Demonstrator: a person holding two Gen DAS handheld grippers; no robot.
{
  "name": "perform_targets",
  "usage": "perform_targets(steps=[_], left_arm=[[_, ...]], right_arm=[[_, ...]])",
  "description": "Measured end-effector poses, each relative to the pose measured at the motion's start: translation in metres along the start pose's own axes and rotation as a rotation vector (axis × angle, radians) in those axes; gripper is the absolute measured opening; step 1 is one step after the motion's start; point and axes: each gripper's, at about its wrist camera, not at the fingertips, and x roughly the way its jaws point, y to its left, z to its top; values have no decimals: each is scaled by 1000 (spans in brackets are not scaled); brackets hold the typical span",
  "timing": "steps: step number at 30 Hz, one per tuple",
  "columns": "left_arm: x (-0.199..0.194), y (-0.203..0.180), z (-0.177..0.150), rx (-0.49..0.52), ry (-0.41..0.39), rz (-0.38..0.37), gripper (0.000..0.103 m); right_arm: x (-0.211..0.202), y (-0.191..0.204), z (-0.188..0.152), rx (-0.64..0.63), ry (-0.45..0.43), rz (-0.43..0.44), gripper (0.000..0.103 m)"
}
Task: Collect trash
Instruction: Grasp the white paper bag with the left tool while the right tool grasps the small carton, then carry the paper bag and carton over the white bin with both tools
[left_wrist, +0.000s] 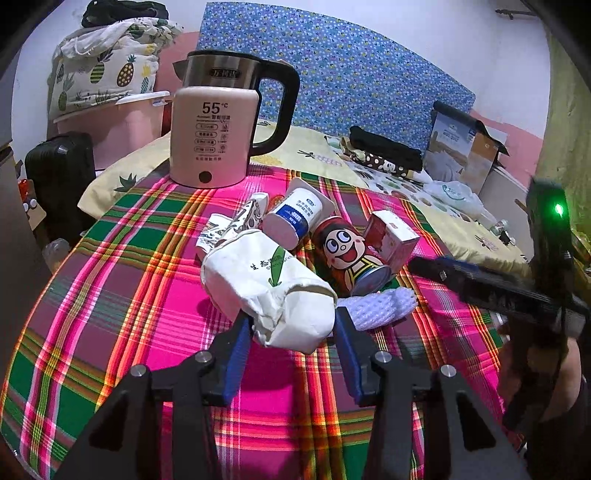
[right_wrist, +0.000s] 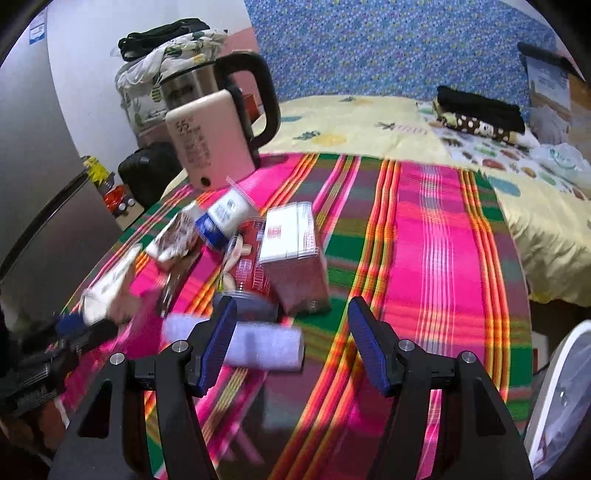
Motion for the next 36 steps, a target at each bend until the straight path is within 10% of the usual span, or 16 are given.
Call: perform_targets(steps=[7, 10, 36], left_arm=[[7, 0, -1, 9, 14, -17, 46], [7, -1, -1, 15, 14, -23, 46], [-26, -64, -4, 99, -10, -111, 46]], right_arm=[[22, 7, 14, -13, 6, -27, 63], [26, 6, 15, -9, 13, -29, 41], [-69, -23, -26, 101, -115, -59, 40]])
